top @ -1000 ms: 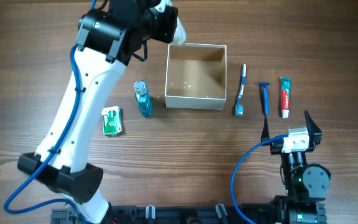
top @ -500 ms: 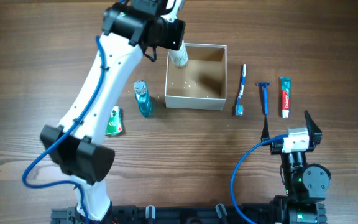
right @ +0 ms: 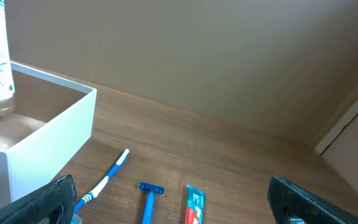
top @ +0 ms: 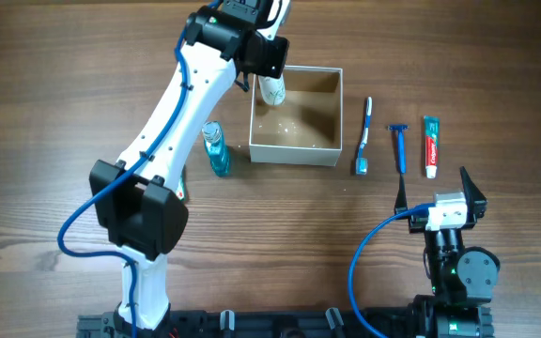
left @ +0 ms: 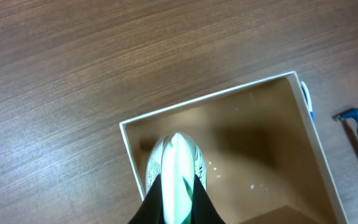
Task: Pack container
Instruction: 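Carry the tube right and lower it into the box's left corner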
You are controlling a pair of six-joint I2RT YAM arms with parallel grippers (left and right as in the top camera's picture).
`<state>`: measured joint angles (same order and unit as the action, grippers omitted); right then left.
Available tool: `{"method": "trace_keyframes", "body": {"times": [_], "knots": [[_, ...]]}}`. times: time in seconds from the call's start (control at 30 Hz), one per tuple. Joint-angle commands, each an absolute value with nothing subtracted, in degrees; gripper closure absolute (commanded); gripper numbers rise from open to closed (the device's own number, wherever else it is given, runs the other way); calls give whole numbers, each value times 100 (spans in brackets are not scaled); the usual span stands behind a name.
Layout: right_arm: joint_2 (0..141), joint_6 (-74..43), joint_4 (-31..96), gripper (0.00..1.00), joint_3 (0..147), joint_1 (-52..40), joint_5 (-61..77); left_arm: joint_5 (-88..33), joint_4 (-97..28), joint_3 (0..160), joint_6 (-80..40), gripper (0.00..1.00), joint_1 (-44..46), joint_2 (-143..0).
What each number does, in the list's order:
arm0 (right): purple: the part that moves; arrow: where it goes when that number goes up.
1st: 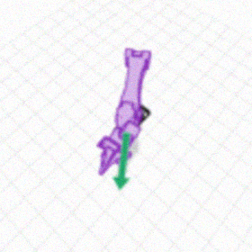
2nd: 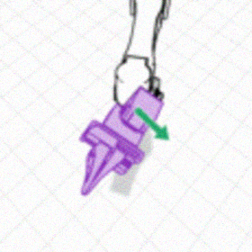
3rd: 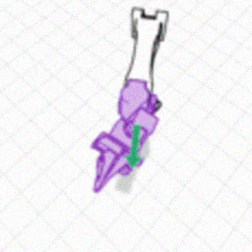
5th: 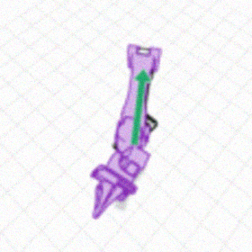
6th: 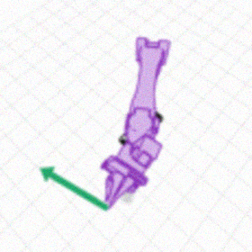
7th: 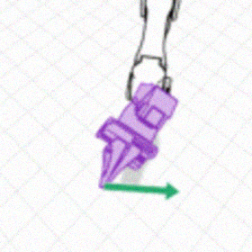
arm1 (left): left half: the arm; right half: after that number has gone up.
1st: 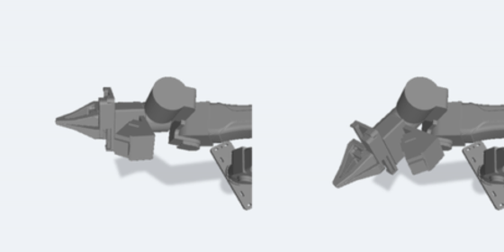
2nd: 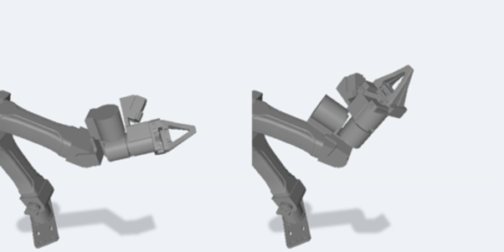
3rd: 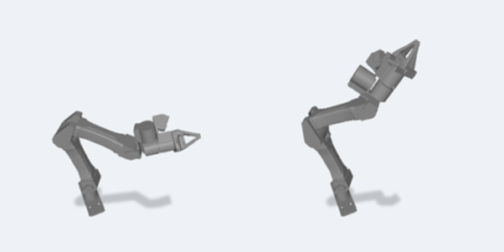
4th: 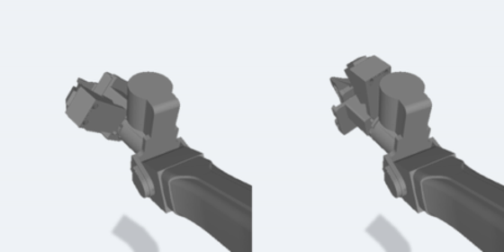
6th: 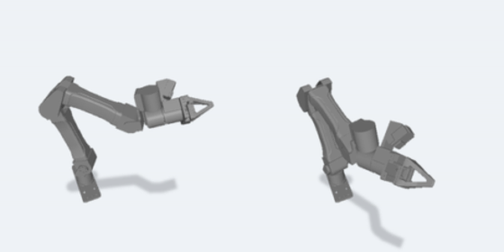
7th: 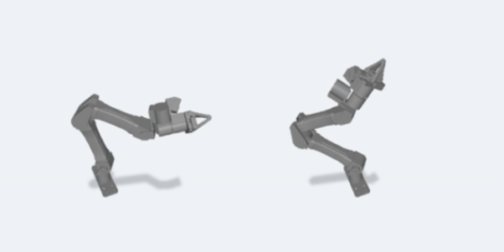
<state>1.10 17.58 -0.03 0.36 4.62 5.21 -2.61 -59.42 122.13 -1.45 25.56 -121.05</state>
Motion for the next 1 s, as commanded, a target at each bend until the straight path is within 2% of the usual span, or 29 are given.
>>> {"method": "trace_keyframes", "body": {"times": [0.0,0.43,0.7,0.83,0.97], "knots": [[64,1647,-19,0,30,440,427,-176,-5859,12370,-220,96,2578,-12265],[64,1647,-19,0,30,440,427,259,-5638,12370,-220,92,2578,-12433],[64,1647,-19,0,30,440,427,268,-5627,12370,-220,78,2578,-12475],[64,1649,-19,0,30,440,427,268,-5623,12370,-220,64,2578,-12475],[64,1647,-19,0,30,440,425,268,-5498,12370,-220,58,2578,-12475]]}}
